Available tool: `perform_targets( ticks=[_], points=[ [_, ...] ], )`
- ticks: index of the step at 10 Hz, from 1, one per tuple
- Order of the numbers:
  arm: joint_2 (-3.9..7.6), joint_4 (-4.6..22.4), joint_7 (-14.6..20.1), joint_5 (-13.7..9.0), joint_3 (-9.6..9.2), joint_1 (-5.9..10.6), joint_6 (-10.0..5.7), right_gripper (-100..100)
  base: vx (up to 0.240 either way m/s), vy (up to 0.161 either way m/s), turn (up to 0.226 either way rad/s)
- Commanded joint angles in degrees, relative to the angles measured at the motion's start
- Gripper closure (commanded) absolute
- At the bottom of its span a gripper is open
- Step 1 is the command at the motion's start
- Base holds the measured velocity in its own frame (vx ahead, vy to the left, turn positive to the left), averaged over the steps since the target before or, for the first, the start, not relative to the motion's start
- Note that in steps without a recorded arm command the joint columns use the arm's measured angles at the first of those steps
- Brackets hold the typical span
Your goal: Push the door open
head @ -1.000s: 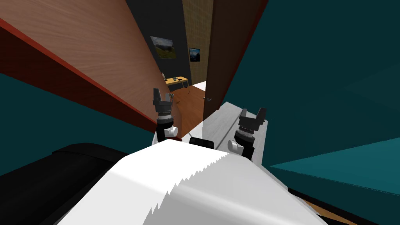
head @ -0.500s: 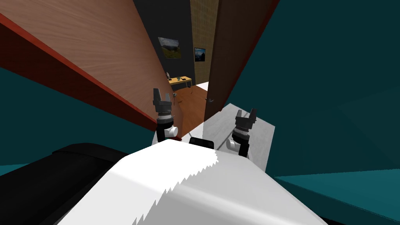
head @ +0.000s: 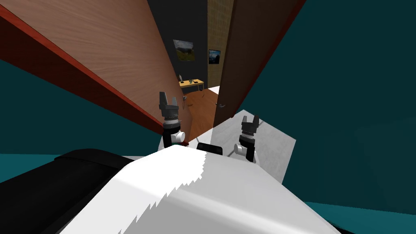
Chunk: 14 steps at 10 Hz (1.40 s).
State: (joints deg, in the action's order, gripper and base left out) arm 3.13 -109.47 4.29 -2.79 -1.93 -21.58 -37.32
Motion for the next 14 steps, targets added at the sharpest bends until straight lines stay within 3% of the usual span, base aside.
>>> perform_targets(
  ticks=[1,4,5,8,9,11,12,14],
  points=[
    [-0.04,1.83,-0.13,0.05,-0.09,0.81,-0.37,-100,0.057,-0.068,0.080],
    [0.63,7.33,-0.06,-0.15,-0.09,3.29,-1.13,-100,0.047,-0.071,0.174],
    [0.63,7.81,-0.06,-0.15,-0.09,3.29,-1.13,-100,0.057,-0.080,0.073],
    [1.26,13.80,0.01,-0.37,-0.08,5.94,-1.93,-100,0.053,-0.086,0.196],
    [1.26,14.17,0.01,-0.37,-0.08,5.94,-1.93,-100,0.028,-0.083,0.051],
    [1.66,17.77,0.06,-0.53,-0.08,7.79,-2.50,-100,0.037,-0.086,0.145],
    [1.66,18.60,0.06,-0.53,-0.08,7.79,-2.50,-100,0.039,-0.080,0.095],
    [2.03,22.76,0.11,-0.68,-0.07,9.67,-3.07,-100,0.037,-0.079,0.172]
  ],
)
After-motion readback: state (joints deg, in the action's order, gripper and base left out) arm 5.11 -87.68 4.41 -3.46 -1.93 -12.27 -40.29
